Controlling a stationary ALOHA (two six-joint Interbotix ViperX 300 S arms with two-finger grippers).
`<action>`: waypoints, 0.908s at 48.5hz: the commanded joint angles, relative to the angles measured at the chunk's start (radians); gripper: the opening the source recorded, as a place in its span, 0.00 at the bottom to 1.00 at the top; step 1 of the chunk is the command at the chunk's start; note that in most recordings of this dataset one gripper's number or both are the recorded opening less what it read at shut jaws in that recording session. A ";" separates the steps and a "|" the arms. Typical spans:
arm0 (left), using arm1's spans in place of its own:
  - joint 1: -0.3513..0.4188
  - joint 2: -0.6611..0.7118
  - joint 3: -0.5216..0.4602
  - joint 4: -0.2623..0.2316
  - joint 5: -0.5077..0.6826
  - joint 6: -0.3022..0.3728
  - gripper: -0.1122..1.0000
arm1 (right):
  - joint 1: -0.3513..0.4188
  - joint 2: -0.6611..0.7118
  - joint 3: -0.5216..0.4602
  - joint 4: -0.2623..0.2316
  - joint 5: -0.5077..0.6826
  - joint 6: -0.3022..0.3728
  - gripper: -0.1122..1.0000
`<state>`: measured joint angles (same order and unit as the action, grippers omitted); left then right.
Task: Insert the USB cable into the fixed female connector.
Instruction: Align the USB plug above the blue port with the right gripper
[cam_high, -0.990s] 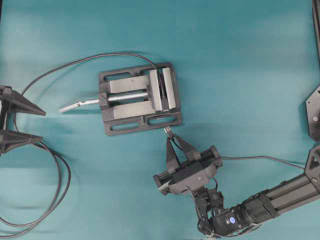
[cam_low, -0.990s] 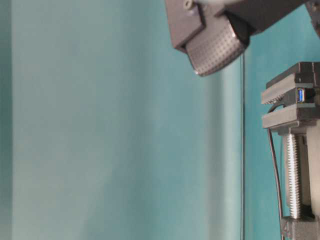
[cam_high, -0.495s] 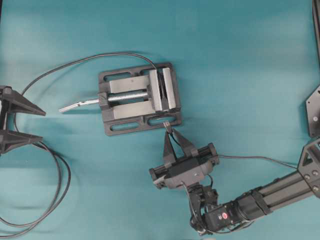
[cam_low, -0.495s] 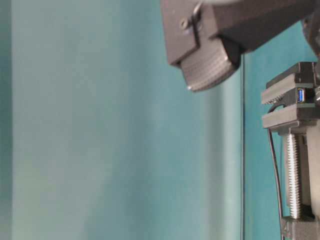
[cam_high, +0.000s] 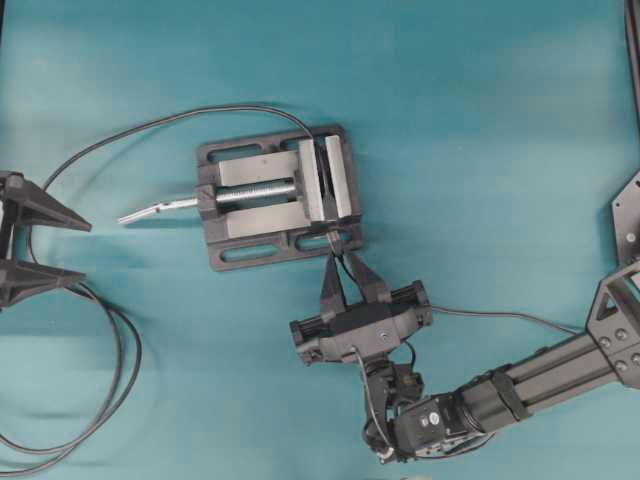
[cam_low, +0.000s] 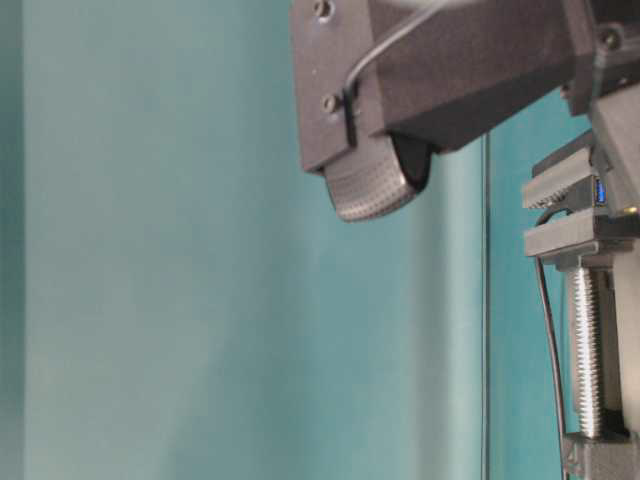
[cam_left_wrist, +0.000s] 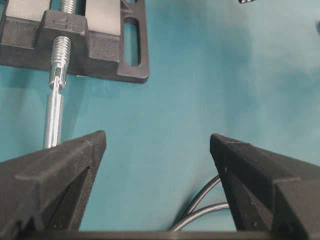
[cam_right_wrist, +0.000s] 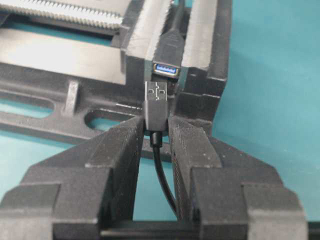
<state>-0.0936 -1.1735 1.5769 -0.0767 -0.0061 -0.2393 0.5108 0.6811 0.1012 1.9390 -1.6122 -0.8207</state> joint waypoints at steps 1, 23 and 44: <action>0.002 0.015 -0.015 0.005 -0.005 -0.014 1.00 | -0.008 -0.020 -0.023 0.011 -0.012 -0.002 0.29; 0.002 0.014 -0.014 0.003 -0.005 -0.014 1.00 | -0.023 -0.020 -0.038 0.023 -0.020 -0.018 0.29; 0.002 0.014 -0.014 0.005 -0.005 -0.014 1.00 | -0.035 -0.020 -0.041 0.034 -0.015 -0.021 0.29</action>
<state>-0.0936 -1.1735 1.5754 -0.0767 -0.0061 -0.2393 0.4817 0.6811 0.0782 1.9712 -1.6214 -0.8406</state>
